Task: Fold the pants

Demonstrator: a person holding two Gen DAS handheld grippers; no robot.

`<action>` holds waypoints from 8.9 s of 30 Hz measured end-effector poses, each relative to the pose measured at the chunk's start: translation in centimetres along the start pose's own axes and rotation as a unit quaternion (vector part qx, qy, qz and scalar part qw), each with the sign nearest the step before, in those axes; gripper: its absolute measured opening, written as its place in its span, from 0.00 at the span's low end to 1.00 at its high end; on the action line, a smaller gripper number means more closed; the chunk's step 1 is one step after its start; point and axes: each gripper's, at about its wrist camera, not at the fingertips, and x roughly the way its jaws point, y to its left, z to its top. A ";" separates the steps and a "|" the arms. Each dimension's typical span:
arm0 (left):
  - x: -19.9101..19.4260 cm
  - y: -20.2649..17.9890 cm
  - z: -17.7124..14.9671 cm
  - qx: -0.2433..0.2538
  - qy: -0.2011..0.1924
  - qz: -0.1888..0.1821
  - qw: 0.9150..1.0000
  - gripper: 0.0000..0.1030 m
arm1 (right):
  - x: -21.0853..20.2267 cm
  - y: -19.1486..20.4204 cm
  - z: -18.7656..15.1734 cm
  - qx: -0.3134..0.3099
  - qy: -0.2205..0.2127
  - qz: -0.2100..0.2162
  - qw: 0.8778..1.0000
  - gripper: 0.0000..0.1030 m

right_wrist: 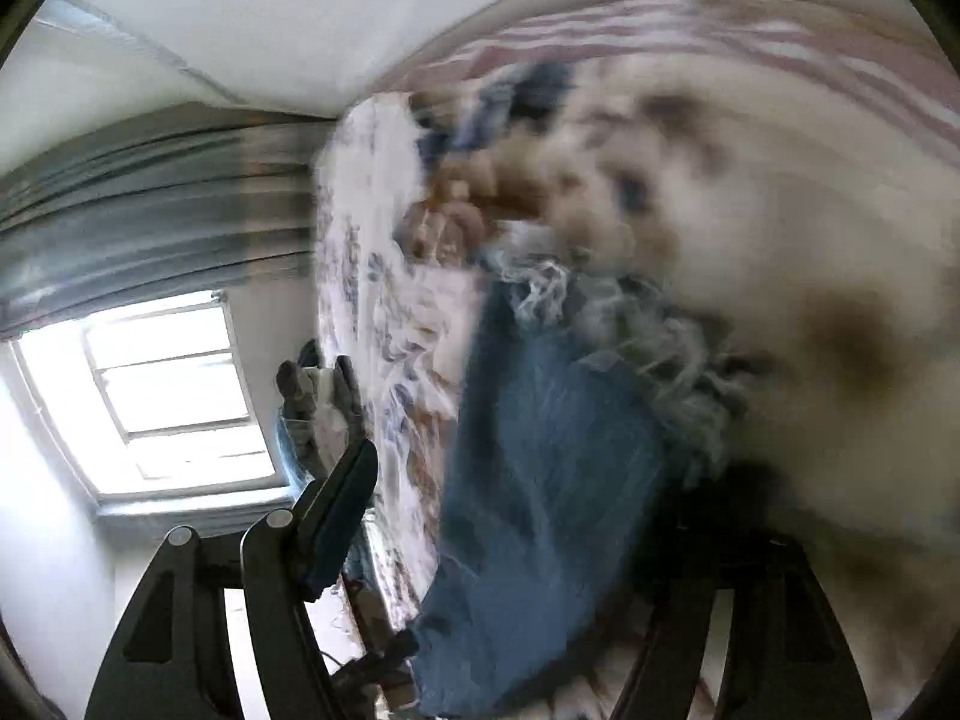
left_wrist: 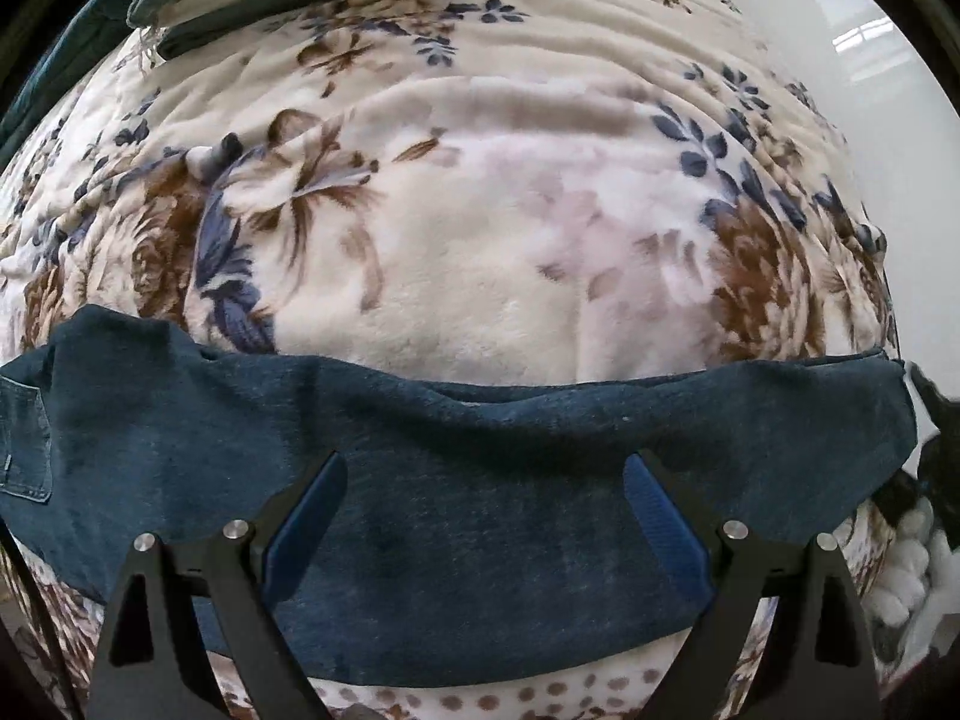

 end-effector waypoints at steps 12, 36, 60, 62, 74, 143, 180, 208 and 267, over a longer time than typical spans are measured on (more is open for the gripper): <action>-2.8 3.1 -0.6 -0.013 -0.018 0.001 1.000 0.92 | -2.3 2.8 -1.3 0.012 -0.093 -0.064 0.994 0.07; -15.1 34.3 -5.3 -0.192 -0.086 0.053 0.976 0.91 | 19.8 32.7 -40.5 -0.387 0.020 -0.259 0.884 0.07; -13.3 47.0 -8.8 -0.260 -0.067 0.068 0.961 0.91 | 32.1 29.4 -57.0 -0.478 0.205 -0.298 0.801 0.76; -13.2 46.8 -8.5 -0.253 -0.070 0.074 0.962 0.91 | 30.3 29.5 -55.3 -0.453 0.186 -0.325 0.809 0.76; -9.7 46.9 -9.6 -0.337 -0.041 0.012 0.940 0.91 | 34.2 23.4 -52.1 -0.416 0.245 -0.411 0.773 0.79; -1.1 52.0 -9.5 -0.501 -0.133 -0.167 0.839 0.53 | 30.5 19.8 -46.4 -0.378 0.283 -0.403 0.784 0.79; -1.3 -2.4 -7.3 0.148 -0.114 -0.026 0.982 0.32 | 2.8 10.2 -19.2 -0.113 0.094 -0.359 0.922 0.79; 0.8 20.8 -6.8 -0.144 0.037 -0.031 0.988 0.97 | 9.6 12.8 -24.8 -0.194 0.249 -0.319 0.894 0.07; -4.3 27.6 -6.4 -0.122 -0.076 -0.151 0.978 0.95 | 39.2 29.6 -35.6 -0.386 0.429 -0.315 0.753 0.77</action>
